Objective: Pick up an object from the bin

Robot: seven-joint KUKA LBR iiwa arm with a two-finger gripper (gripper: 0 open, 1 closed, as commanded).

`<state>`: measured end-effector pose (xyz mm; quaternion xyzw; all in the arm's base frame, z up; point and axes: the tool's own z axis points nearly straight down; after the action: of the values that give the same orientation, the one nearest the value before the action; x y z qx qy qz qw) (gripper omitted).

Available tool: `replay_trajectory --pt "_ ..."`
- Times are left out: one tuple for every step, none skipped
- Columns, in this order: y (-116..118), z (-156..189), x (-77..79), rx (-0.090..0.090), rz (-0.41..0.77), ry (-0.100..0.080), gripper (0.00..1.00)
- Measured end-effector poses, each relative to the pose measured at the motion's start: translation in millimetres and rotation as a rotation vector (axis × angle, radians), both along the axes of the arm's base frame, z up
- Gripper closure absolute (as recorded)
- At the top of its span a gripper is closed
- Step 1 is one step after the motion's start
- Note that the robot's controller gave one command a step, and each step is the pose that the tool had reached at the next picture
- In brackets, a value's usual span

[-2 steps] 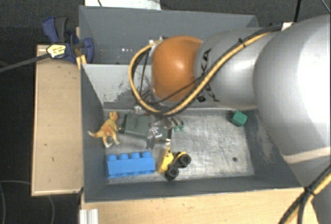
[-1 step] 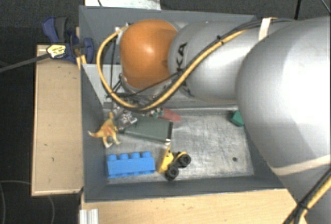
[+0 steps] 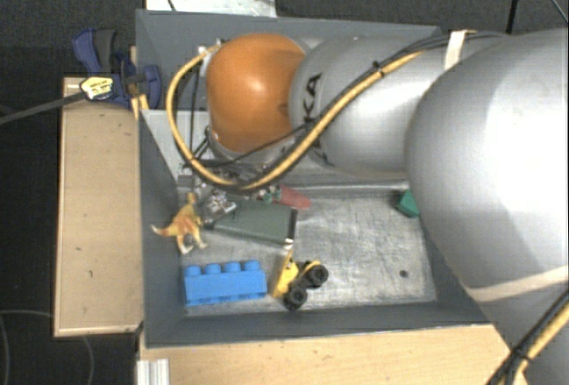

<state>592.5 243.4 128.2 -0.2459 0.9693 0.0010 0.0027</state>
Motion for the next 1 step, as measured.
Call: replay_trajectory --pt "0.3 38.6 -4.0 0.000 0.056 0.000 1.00"
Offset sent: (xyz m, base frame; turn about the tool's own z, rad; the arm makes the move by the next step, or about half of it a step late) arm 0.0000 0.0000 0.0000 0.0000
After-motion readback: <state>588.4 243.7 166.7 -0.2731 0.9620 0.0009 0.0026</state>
